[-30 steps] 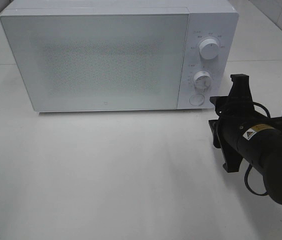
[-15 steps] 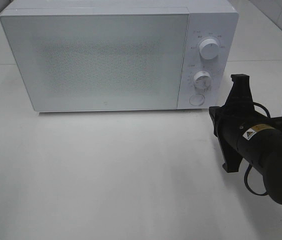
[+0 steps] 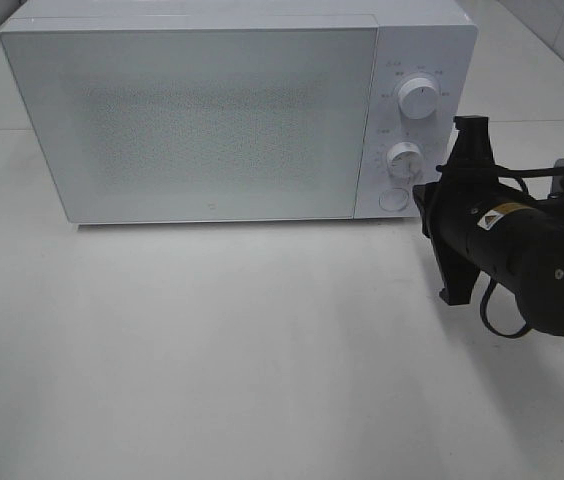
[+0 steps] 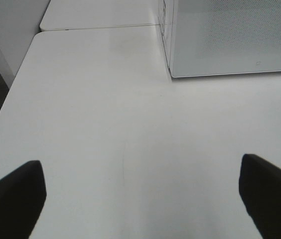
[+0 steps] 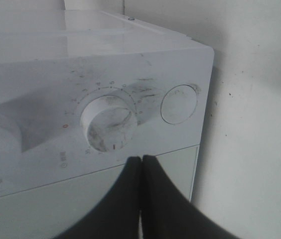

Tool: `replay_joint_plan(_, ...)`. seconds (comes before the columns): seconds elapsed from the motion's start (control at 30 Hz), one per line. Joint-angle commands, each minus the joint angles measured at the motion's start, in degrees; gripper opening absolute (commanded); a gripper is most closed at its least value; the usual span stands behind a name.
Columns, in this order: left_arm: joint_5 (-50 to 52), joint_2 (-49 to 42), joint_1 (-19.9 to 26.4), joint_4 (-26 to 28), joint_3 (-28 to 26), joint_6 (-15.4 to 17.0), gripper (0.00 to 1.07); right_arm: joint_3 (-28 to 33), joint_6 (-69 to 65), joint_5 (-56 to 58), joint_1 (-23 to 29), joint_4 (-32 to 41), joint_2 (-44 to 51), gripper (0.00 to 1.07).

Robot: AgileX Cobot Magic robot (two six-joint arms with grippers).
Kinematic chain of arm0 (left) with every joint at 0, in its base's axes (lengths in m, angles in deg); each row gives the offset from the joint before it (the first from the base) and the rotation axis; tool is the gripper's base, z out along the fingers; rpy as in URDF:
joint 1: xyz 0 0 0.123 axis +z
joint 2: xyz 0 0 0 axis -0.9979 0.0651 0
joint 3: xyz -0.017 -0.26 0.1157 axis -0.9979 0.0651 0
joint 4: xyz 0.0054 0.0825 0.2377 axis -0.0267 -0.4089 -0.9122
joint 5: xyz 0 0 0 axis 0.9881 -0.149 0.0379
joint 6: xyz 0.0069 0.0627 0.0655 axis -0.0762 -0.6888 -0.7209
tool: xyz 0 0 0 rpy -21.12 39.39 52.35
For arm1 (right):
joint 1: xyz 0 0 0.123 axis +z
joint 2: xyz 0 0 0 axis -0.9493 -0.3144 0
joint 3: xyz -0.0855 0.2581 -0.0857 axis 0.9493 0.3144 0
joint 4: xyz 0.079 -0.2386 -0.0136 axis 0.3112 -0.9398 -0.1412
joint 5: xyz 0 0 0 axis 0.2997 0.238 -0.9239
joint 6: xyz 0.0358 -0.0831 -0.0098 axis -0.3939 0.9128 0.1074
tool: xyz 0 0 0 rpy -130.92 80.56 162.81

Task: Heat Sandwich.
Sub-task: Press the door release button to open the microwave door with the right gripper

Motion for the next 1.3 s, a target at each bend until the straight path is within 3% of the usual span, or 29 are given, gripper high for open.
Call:
replay_joint_plan(0.03,0.5,-1.6,0.0,0.4,0.3,0.3,1.03,-1.7,-1.4,1.0,-1.1,-2.5,-3.1,0.01)
replay_joint_plan(0.37,0.5,-1.6,0.0,0.4,0.3,0.3,1.03,-5.9,-4.3,-0.4,-1.2,-2.7,-9.7,0.01)
replay_joint_plan(0.83,0.5,-1.6,0.0,0.4,0.3,0.3,1.03,-13.5,-4.1,1.8,-5.8,-7.3,-15.3,0.01)
replay_joint_plan(1.3,0.5,-1.6,0.0,0.3,0.3,0.3,1.03,-16.7,-4.5,1.7,-7.1,-8.4,-17.8,0.01)
